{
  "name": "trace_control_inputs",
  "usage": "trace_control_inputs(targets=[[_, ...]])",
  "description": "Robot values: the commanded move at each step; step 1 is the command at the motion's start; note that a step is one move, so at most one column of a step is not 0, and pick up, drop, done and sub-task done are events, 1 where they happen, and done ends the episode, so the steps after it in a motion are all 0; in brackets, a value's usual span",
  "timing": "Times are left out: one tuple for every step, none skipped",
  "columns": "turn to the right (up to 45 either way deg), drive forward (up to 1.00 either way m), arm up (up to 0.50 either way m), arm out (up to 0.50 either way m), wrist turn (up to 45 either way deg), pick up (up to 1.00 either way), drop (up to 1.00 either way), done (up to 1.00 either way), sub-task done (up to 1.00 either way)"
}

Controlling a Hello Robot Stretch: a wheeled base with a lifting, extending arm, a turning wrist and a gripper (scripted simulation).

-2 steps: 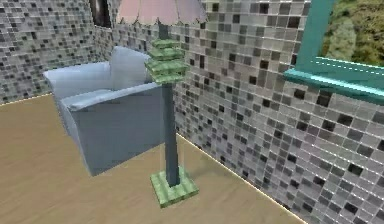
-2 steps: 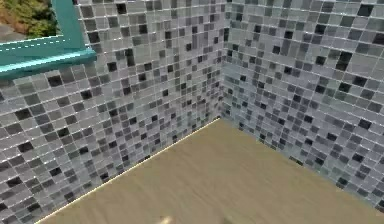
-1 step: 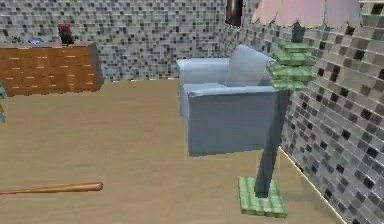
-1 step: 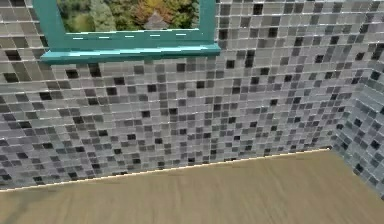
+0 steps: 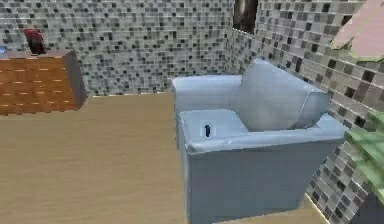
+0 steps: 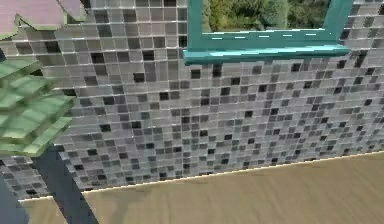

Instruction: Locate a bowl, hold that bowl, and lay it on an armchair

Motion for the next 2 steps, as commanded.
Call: trace_control_inputs(targets=[[-30.0,0.0,0.0,0.0,0.0,0.0,0.0,0.0,0.0],[0.0,0.8,0.0,0.0,0.0,0.0,0.0,0.0,0.0]])
